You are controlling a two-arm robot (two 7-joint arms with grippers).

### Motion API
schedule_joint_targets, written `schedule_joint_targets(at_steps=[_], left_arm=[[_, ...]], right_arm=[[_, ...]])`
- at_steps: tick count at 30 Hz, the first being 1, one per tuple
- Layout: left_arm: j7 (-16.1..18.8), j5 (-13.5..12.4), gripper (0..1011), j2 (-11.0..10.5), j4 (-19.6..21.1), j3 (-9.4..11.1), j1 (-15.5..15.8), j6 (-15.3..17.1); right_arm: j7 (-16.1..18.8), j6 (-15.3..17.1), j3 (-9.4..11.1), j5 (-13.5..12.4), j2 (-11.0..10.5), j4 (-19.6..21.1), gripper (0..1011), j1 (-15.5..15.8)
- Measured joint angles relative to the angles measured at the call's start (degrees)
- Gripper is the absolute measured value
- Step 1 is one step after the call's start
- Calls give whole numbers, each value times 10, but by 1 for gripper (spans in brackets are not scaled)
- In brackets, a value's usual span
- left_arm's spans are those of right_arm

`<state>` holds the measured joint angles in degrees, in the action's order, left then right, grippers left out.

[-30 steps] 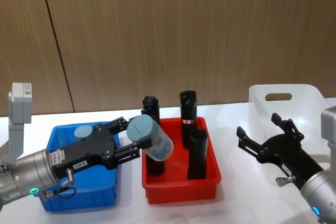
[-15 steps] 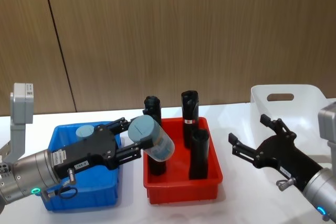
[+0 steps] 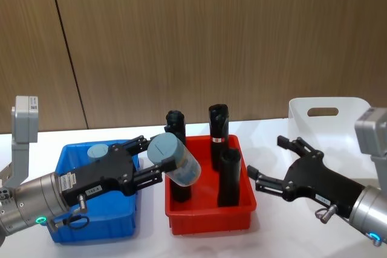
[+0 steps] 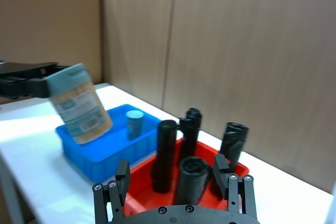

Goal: Pick the cotton swabs from the blue box and place them into the white box.

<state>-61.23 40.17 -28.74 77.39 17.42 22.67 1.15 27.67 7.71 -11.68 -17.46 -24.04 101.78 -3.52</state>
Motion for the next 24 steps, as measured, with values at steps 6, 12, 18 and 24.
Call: schedule_joint_targets(at_steps=[6,12,18,24], left_arm=[[0,0,682,0,0,0,0,0],[0,0,682,0,0,0,0,0],[0,0,682,0,0,0,0,0],[0,0,682,0,0,0,0,0]], right_arm=[[61,21,-4,5,-3,-7,1002,-24],[120,41,-13,22,1,-20,1002,-52],[171,58,-27,49,13,-39,1002,-84],[202,67,-39,71,26,-60,1002,-113]])
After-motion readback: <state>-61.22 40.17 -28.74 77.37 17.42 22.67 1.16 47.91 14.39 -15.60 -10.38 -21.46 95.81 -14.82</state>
